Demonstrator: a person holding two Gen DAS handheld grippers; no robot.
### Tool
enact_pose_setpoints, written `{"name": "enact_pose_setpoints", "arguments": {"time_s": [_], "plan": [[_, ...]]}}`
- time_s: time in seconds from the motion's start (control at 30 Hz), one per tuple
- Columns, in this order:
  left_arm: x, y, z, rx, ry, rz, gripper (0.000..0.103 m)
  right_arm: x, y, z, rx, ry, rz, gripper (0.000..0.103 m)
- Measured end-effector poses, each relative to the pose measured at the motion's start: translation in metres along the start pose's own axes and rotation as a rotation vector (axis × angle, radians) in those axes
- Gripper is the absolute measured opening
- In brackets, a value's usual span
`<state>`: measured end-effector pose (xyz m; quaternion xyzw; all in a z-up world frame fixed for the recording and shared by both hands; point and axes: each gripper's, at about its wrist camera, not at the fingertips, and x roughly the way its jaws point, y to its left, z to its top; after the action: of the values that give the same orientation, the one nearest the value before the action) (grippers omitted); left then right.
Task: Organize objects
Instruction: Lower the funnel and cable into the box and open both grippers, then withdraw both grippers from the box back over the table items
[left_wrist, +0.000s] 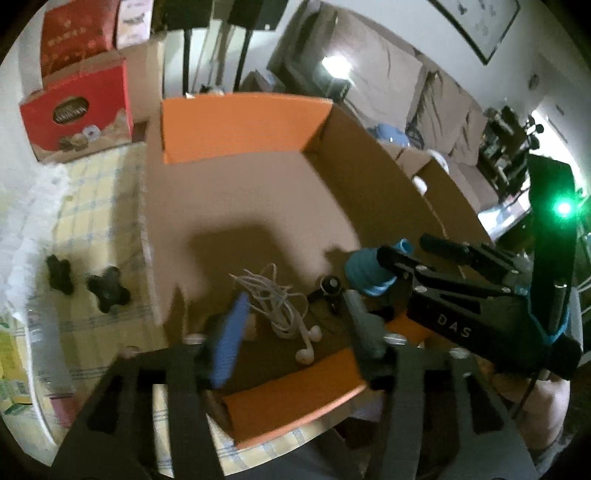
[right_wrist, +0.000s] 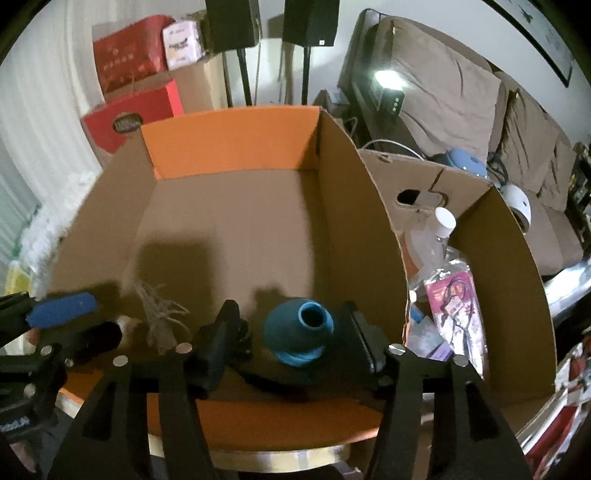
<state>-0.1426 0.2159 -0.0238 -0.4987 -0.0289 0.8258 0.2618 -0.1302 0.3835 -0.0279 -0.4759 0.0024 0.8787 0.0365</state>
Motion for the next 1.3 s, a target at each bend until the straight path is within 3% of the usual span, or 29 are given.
{"name": "enact_pose_setpoints", "arguments": {"time_s": [0.2, 0.73, 0.9, 1.3], "plan": [[-0.024, 0.014, 0.001, -0.011, -0.044, 0.047, 0.066, -0.019, 0.009, 0.006, 0.017, -0.035, 0.061, 0.081], [-0.069, 0.081, -0.007, -0.095, -0.119, 0.227, 0.099, -0.031, 0.062, 0.017, -0.003, -0.040, 0.164, 0.098], [-0.084, 0.101, -0.011, -0.104, -0.134, 0.283, 0.102, -0.036, 0.085, 0.021, -0.034, -0.055, 0.189, 0.101], [-0.116, 0.163, -0.026, -0.189, -0.168, 0.336, 0.102, -0.041, 0.152, 0.032, -0.129, -0.070, 0.269, 0.101]]}}
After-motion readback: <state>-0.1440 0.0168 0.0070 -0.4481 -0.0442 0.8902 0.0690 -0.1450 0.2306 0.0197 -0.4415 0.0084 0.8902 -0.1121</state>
